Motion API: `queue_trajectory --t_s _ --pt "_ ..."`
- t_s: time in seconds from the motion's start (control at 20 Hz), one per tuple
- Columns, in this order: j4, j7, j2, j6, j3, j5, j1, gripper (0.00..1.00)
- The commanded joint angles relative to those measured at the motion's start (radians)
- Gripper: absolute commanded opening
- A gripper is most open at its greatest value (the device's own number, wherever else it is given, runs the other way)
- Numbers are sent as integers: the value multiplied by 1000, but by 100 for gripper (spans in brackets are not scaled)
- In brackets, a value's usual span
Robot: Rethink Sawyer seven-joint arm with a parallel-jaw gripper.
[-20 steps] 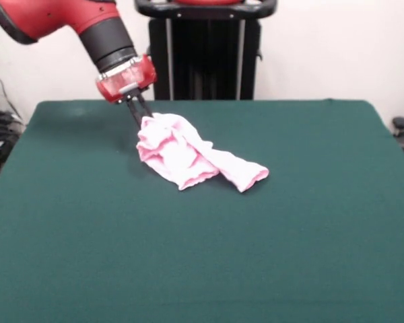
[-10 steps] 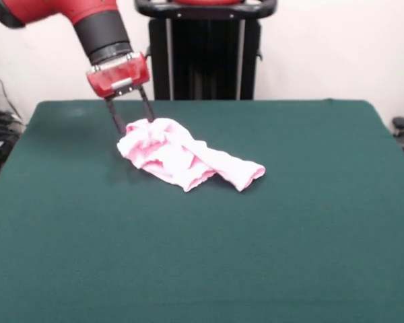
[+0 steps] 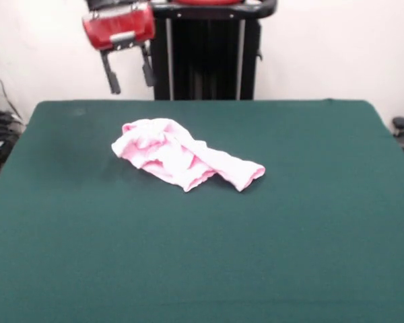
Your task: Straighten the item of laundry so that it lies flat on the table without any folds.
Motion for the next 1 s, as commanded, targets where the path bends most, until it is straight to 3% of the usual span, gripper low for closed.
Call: queue_trajectory --t_s 0.05,0.2,0.3,0.5,0.75,1.0 --pt "84 424 -212 -76 -275 138 387 100" --pt "10 496 -150 -158 -556 142 625 100" --pt "-47 512 -41 -277 -761 198 809 100" --pt "-77 467 184 -541 -958 373 1000 100" --pt "-75 393 312 -721 -1074 515 1107 100" --pt "-73 320 286 -688 -1080 540 1092 100"
